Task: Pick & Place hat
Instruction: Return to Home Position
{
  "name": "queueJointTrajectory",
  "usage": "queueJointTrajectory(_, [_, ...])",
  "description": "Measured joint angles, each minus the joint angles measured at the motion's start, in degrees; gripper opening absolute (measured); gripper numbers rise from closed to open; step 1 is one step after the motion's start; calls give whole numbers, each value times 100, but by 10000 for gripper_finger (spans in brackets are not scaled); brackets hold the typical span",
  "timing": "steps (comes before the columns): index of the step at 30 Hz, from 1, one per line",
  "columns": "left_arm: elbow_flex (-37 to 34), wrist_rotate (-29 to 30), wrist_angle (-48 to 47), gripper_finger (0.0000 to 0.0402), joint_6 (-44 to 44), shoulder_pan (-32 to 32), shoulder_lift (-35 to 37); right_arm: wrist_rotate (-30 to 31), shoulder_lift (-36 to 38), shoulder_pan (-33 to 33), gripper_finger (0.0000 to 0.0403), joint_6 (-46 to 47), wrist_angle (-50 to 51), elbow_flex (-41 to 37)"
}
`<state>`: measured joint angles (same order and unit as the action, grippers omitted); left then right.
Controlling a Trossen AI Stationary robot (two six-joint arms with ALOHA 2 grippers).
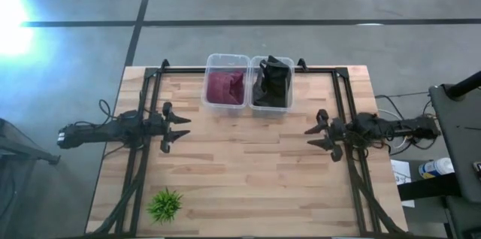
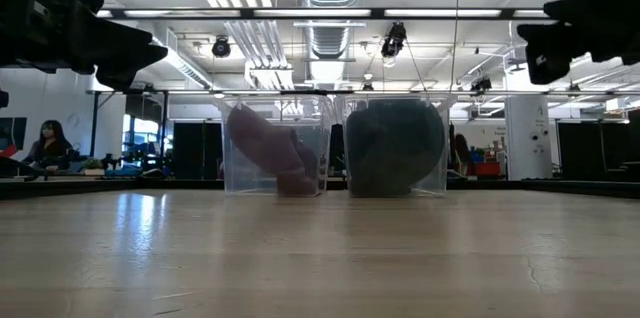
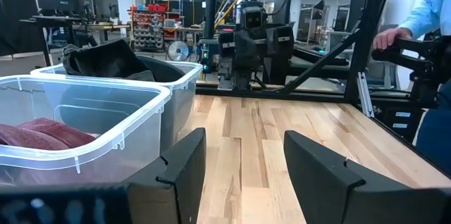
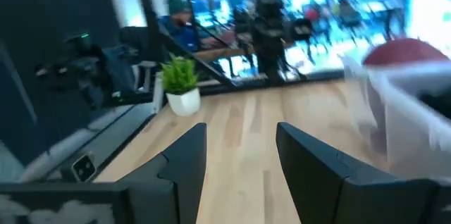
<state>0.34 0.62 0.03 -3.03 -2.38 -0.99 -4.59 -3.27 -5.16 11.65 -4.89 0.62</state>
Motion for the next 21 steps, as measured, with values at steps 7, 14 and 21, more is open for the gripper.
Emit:
queueJointTrajectory(7, [0, 3, 0, 186, 0, 1, 0, -447, 330, 681, 169, -611, 266, -3])
queueJointTrajectory(14, [0, 15, 37, 186, 0, 0, 0, -446, 328, 652, 169, -947, 296, -7])
queueJointTrajectory(21, [0, 13, 39, 186, 0, -1, 0, -428, 308, 655, 169, -873, 291, -7])
